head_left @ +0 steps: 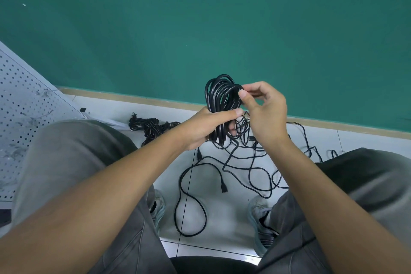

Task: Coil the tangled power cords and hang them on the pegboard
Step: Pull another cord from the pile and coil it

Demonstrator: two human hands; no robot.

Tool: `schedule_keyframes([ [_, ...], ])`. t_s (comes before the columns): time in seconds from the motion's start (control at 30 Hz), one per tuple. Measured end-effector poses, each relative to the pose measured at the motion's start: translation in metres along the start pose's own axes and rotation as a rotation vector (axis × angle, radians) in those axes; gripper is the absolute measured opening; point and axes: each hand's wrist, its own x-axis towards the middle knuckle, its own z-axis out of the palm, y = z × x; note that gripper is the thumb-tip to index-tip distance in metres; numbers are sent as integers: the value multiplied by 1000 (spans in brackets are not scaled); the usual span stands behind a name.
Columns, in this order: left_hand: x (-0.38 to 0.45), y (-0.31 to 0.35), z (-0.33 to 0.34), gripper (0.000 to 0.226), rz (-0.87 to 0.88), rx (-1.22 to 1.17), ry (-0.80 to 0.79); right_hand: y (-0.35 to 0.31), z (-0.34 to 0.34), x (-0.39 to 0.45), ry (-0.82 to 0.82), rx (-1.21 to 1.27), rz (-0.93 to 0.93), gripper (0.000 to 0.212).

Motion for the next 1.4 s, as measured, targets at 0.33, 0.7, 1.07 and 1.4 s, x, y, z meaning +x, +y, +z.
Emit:
schedule_keyframes([
  [0.33,7,18,-25,26,67,-465,254,14,25,-30,-607,-130,246,66],
  [0.7,16,14,-46,36,58,-280,537,2,10,-28,-782,-209,126,18],
  [1.07,7,1,-22,66,-9,-41,67,-7,-4,-17,-396,-260,-116,27],
  [1.4,-4,13,-12,45,-106,-192,-136,-8,-10,-9,-272,-198,-140,14],
])
